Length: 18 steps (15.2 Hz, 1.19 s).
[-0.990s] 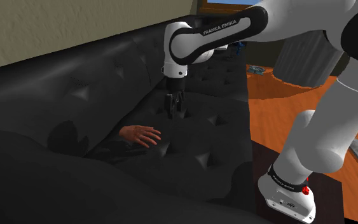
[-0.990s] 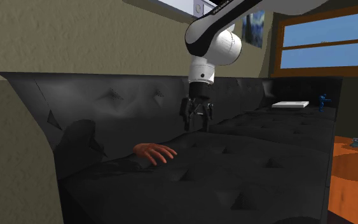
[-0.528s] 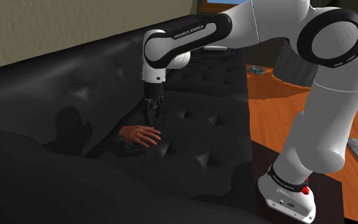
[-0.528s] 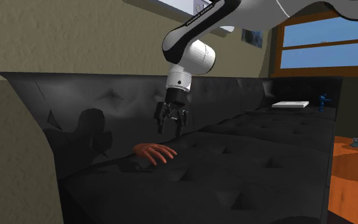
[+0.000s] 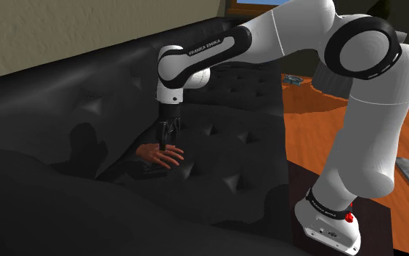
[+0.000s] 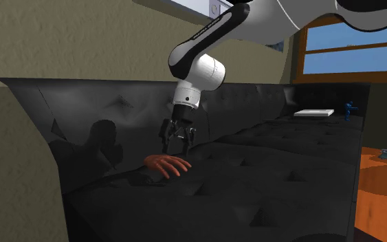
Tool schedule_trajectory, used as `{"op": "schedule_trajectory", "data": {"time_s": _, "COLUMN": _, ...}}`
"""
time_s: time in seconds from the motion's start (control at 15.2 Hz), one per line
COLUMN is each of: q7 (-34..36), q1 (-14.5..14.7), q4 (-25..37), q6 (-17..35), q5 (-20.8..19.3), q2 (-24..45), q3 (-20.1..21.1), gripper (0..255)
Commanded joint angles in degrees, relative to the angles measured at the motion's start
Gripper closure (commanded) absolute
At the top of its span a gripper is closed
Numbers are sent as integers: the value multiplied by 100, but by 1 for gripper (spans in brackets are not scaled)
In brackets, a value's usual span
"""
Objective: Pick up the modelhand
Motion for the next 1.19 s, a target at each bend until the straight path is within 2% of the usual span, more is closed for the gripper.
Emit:
{"op": "schedule_trajectory", "data": {"time_s": 0.0, "q7": -71, "q1": 1, "q4": -90, "q6": 167, "q5": 22, "q2": 86, "q3": 2, "gripper": 0}}
{"op": "schedule_trajectory", "data": {"time_s": 0.13, "q7": -71, "q1": 1, "q4": -90, "q6": 167, "q5": 22, "q2": 86, "q3": 2, "gripper": 0}}
{"op": "schedule_trajectory", "data": {"time_s": 0.2, "q7": -68, "q1": 2, "q4": -93, "q6": 167, "q5": 22, "q2": 83, "q3": 2, "gripper": 255}}
{"op": "schedule_trajectory", "data": {"time_s": 0.79, "q7": -71, "q1": 1, "q4": -90, "q6": 167, "q5": 22, "q2": 86, "q3": 2, "gripper": 255}}
{"op": "schedule_trajectory", "data": {"time_s": 1.12, "q7": 46, "q1": -11, "q4": 94, "q6": -150, "q5": -18, "q2": -64, "q3": -7, "gripper": 255}}
